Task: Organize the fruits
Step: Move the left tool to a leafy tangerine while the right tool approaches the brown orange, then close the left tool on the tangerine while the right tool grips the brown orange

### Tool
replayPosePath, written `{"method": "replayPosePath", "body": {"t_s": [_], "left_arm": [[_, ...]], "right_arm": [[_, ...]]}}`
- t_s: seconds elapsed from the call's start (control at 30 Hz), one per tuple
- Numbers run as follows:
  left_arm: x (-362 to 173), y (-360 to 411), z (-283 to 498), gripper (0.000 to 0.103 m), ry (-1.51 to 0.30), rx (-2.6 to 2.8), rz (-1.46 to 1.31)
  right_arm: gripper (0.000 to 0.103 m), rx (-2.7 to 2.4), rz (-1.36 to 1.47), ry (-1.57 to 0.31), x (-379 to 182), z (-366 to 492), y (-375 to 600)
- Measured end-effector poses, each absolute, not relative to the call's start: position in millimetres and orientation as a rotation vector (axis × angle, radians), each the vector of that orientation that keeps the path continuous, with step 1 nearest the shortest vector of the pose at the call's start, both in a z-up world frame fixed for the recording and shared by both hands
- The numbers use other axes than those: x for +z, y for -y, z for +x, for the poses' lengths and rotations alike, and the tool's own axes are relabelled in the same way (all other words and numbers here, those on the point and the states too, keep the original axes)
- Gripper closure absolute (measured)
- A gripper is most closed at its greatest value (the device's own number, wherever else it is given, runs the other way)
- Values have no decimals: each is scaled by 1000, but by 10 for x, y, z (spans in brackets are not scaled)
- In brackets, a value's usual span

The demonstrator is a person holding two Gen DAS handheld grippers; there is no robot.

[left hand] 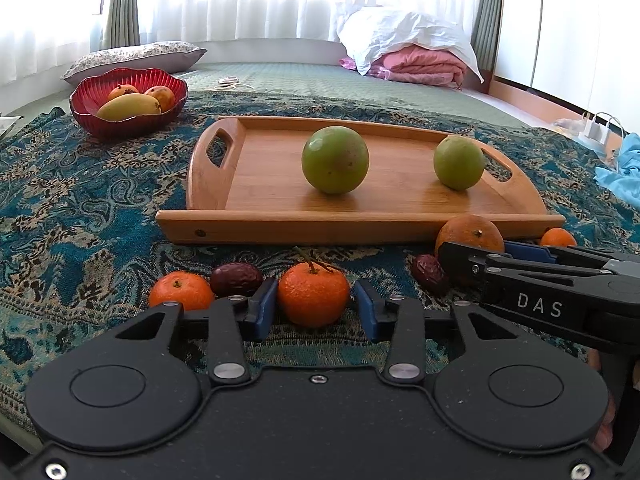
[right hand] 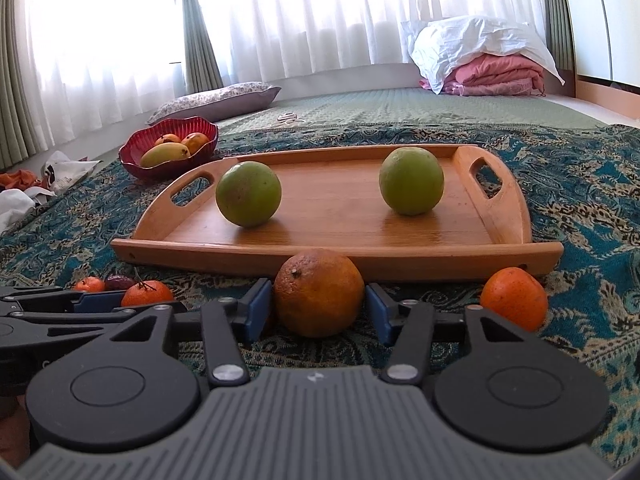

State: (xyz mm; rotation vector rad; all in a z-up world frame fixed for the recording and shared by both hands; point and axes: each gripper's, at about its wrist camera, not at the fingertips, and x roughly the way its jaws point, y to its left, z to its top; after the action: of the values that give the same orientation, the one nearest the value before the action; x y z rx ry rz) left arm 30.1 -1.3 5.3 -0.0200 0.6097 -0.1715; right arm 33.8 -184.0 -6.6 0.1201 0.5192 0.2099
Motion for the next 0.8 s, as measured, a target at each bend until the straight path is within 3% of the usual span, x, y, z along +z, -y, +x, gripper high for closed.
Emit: {"method": "replayPosePath", "body": {"t_s": [0.17,0.8], "left_arm": [[57,30,305,68,-598,-163,-16],[438,49,455,68,-517,-160,18]], "right_arm": [[50,208,124,-519,-57,332,1850],[51,157,111,-440,213,275,1951]]}}
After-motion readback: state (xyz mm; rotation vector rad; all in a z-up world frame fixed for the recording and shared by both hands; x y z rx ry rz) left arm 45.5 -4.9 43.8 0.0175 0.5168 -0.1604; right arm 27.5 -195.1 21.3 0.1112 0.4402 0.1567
